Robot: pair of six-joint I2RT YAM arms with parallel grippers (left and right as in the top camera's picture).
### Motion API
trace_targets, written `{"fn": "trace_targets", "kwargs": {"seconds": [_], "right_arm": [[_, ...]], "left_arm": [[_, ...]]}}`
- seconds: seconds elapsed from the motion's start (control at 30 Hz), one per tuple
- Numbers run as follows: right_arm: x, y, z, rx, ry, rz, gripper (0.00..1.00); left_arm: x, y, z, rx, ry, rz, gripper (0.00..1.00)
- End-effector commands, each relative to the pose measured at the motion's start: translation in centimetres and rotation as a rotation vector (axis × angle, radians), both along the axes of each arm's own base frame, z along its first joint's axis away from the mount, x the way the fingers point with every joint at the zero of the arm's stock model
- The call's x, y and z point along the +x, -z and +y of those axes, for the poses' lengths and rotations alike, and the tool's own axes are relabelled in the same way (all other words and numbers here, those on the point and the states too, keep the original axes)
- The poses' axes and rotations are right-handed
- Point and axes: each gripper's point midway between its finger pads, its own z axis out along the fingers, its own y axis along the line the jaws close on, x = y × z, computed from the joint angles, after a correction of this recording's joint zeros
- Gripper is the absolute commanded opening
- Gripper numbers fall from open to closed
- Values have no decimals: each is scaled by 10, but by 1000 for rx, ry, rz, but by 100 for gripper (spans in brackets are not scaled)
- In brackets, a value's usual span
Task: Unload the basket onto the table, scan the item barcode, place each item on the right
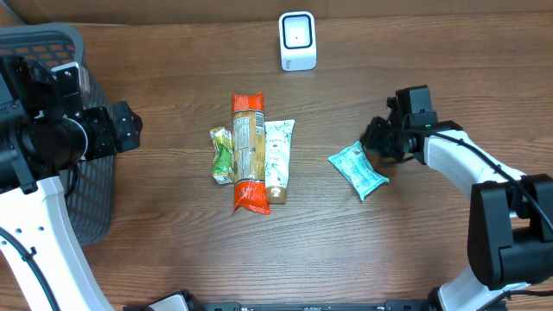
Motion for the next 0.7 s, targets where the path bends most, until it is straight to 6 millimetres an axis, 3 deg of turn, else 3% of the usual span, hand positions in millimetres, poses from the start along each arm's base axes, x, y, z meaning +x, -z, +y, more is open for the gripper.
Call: {"fn": "trace_targets", "kwargs": {"seconds": [0.0, 0.2, 0.3, 0.37, 0.43, 0.5, 0.67], "right_arm": [[-3, -21, 31, 121, -163, -73, 17], [-15, -32, 20, 102, -178, 35, 37], [-24, -39, 19, 97, -179, 93, 38], [-28, -35, 16, 72, -158, 126, 29], [-28, -22, 0, -20, -72, 160, 4], [-27, -14, -8, -86, -49, 155, 4], [-35, 3, -2, -177, -50, 152, 4]], "left_arm": [[1, -1, -1, 1, 18, -4, 100], [1, -1, 0, 3, 17, -4, 99], [1, -1, 0, 3, 17, -4, 100], [1, -1, 0, 2, 18, -3, 100], [1, -1, 0, 3, 17, -4, 100], [1, -1, 0, 3, 17, -4, 100], [1, -1, 0, 3, 17, -3, 99]]}}
